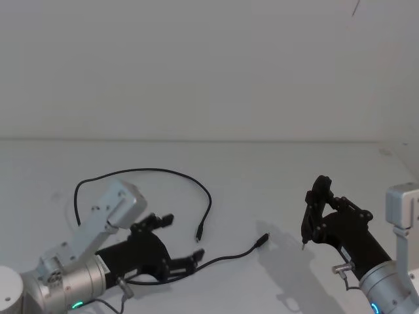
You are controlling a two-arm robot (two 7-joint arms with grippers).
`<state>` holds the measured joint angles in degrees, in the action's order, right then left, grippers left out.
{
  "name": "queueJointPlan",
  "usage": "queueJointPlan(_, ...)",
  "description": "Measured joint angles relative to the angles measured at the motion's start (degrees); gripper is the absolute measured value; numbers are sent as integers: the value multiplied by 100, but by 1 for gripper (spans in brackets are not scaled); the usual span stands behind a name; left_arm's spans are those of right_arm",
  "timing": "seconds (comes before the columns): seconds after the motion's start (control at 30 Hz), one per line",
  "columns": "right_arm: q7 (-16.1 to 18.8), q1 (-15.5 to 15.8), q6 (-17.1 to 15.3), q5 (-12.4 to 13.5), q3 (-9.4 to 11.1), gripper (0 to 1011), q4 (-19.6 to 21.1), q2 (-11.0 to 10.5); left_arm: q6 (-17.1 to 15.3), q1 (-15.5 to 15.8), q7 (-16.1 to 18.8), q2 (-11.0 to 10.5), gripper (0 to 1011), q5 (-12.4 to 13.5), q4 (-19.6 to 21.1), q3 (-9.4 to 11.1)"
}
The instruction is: Pick up the data cable with the one hand.
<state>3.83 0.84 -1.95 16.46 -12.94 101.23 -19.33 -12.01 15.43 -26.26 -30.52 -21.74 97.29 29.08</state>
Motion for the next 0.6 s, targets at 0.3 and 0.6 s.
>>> queueJointPlan(0.3,0,0,0,0,0,279,0,0,-427,458,-612,58,1001,-83,-358,382)
queueJointPlan(0.6,0,0,0,0,0,279,0,0,-748,845,-902,245,1001,-120,-753,654)
